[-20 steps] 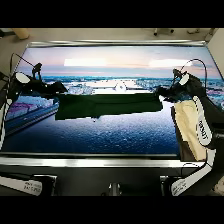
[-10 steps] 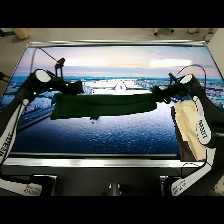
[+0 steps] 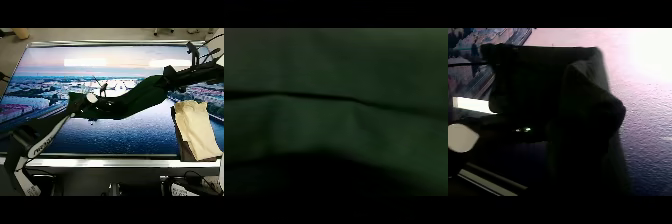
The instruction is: Fold the shirts.
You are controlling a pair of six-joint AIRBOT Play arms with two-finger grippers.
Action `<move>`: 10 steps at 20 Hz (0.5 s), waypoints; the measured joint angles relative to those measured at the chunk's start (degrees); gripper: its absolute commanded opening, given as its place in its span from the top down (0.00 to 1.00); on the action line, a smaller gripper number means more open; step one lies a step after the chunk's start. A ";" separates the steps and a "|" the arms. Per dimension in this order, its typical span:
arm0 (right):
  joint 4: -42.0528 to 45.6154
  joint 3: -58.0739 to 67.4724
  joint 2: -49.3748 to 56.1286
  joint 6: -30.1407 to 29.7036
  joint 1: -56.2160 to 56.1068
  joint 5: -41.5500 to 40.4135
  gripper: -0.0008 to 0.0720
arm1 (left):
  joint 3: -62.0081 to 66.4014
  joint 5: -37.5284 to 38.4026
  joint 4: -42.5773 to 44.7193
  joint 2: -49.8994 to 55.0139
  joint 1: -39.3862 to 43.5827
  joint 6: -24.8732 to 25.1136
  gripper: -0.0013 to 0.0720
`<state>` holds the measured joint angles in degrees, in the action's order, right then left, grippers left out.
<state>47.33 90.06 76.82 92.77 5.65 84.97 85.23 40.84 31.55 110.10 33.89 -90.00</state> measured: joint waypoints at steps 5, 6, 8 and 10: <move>-1.55 0.00 -3.61 2.93 -1.81 -2.12 0.96 | -0.02 -4.83 -2.84 -2.73 1.09 3.65 0.95; -2.14 0.02 -2.86 3.32 -3.50 -4.33 0.96 | -0.04 -4.83 0.59 -5.16 -0.68 3.61 0.95; -3.50 0.00 -0.09 3.65 -8.00 -8.94 0.96 | -0.04 -2.75 8.92 -10.73 -5.27 2.58 0.95; -6.56 0.00 4.50 3.13 -14.14 -15.26 0.96 | -0.04 0.28 18.64 -17.55 -11.89 1.55 0.95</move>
<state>40.77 90.06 81.32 95.90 -8.49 69.71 85.19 41.12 50.19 92.55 22.00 -88.44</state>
